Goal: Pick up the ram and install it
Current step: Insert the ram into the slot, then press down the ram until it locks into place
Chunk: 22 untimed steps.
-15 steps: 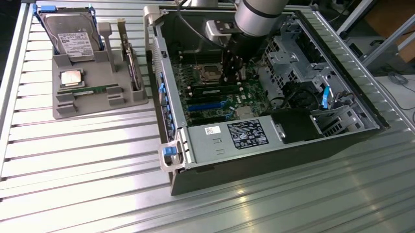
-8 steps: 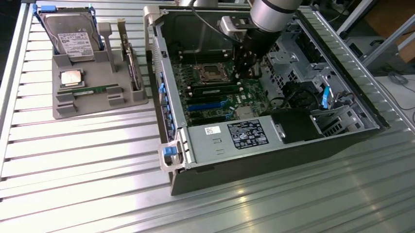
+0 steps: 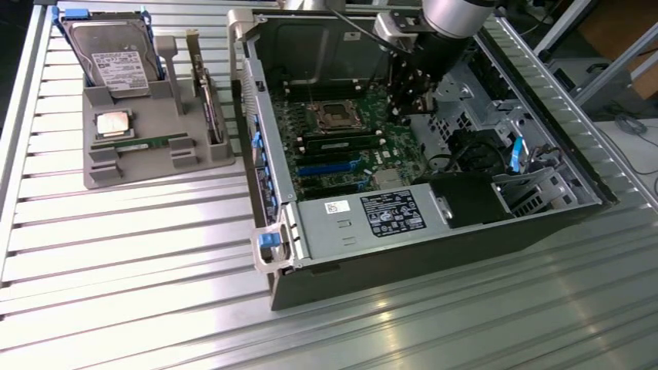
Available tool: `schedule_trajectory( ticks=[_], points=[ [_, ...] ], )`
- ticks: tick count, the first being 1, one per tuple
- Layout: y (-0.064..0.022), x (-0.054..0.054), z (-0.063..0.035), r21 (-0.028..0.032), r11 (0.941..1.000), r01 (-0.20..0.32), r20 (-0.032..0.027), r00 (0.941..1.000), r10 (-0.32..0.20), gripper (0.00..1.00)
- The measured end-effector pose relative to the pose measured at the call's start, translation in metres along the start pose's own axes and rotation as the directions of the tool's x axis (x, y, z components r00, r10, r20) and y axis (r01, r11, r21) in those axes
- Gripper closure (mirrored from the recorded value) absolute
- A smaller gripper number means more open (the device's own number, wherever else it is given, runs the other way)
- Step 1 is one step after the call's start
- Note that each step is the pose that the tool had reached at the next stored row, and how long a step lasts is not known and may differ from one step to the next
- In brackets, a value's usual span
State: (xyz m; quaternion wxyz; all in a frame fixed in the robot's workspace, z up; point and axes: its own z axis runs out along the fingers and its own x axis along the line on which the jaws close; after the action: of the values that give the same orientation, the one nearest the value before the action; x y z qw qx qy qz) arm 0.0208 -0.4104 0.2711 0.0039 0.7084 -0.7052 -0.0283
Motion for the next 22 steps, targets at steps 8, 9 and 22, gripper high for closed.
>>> schedule_trajectory(
  ticks=[8, 9, 22],
  points=[
    [-0.0180, 0.000, -0.0113, -0.0015, 1.0000, 0.000, 0.0000, 1.0000, 0.000, 0.90],
    [-0.0192, 0.000, -0.0127, -0.0015, 1.0000, 0.000, 0.0001, 1.0000, 0.000, 0.90],
    [-0.0095, -0.001, -0.0233, -0.0015, 1.0000, 0.000, 0.0000, 1.0000, 0.000, 0.90]
  ],
)
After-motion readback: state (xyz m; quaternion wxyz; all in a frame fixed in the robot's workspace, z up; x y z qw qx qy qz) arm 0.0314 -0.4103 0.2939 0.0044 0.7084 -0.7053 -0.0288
